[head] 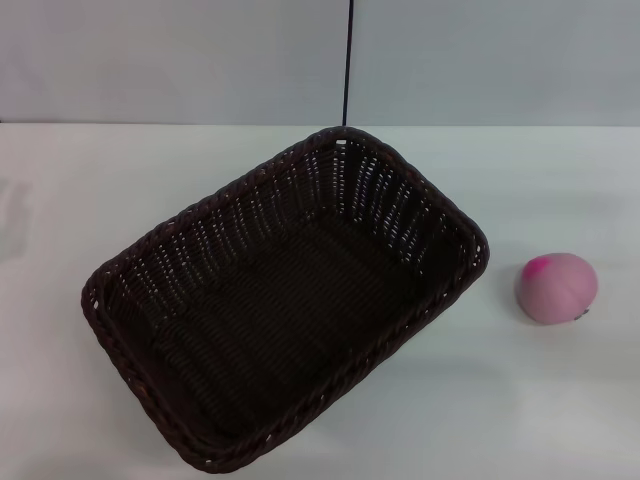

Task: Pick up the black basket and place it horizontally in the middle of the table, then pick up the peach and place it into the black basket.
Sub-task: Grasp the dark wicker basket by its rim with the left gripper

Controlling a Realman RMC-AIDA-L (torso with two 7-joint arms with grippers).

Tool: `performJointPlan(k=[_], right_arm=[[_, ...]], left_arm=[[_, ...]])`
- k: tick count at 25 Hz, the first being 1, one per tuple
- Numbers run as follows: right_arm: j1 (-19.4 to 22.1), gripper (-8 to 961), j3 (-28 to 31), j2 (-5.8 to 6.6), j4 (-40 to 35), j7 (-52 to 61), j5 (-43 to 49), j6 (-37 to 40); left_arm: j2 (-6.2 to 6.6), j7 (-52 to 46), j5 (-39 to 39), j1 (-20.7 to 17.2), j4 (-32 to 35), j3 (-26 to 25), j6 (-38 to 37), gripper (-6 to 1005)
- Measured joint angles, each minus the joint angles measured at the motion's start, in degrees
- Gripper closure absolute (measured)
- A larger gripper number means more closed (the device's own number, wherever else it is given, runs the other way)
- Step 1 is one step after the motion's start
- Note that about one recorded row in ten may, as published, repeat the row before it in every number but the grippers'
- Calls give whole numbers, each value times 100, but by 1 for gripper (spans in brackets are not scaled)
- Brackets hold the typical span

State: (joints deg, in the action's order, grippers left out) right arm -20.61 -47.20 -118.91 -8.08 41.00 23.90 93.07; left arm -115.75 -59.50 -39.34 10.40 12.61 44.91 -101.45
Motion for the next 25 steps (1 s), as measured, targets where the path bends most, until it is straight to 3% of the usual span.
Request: performJointPlan(k=[14,18,21,23,25], right_arm=[[-24,450,1,0,9,-5,0,-85],[-40,448,0,0,9,-5,0,-106],[-53,447,0,0,9,-5,0,-150],[-60,446,-4,0,10,-5,0,-173],[-60,445,-7,0,14,-4,1,-198]], left_arm=[[-21,-36,-31,38,-3,-60,25,621],[28,-151,-92,112,126,50,51,595],[75,-427,-366,128,586,227,87,576],[152,-890,-708,190,973,267,258,563],[283,-1455,-1179,322,1306,269,501,458]])
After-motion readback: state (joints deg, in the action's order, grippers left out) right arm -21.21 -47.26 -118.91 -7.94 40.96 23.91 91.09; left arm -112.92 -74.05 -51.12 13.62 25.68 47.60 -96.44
